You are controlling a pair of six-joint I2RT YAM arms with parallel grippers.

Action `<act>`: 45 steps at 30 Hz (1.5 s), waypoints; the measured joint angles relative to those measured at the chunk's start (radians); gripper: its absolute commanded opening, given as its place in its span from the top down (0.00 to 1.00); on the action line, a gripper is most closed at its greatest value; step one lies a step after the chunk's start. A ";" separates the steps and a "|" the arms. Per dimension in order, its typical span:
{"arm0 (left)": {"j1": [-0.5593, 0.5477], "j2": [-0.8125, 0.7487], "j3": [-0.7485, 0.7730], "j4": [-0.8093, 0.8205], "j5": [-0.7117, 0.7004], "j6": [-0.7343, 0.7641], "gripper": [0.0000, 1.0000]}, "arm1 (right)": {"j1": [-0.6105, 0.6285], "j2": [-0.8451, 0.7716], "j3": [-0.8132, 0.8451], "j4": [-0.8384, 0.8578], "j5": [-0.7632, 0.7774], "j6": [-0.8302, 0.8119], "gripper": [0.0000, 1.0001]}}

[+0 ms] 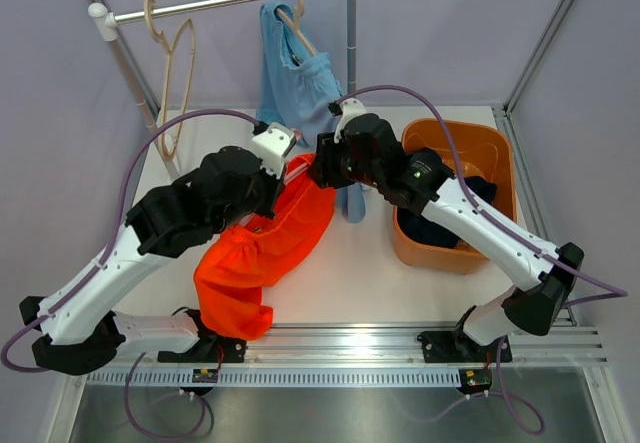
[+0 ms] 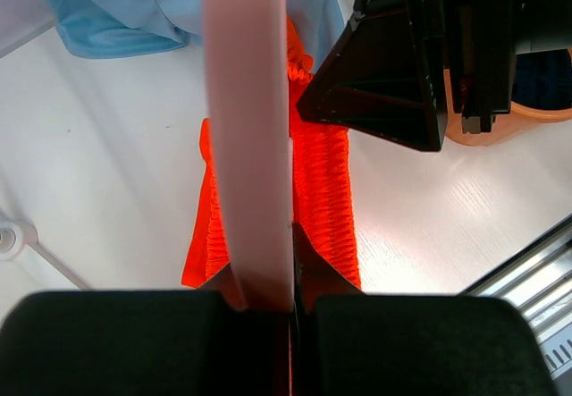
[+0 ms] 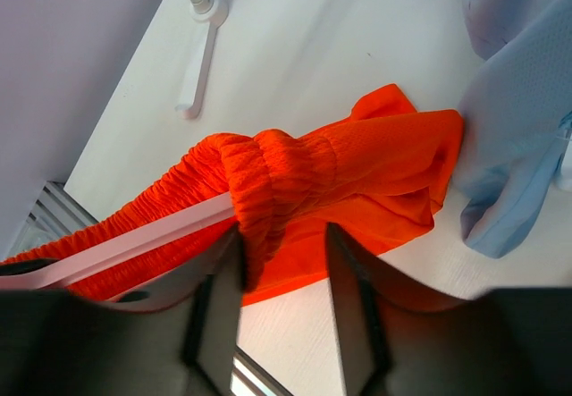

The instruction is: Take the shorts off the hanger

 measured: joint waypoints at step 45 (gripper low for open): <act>0.001 -0.259 -0.053 -0.005 0.100 0.048 1.00 | -0.100 0.108 0.113 -0.041 0.155 0.031 1.00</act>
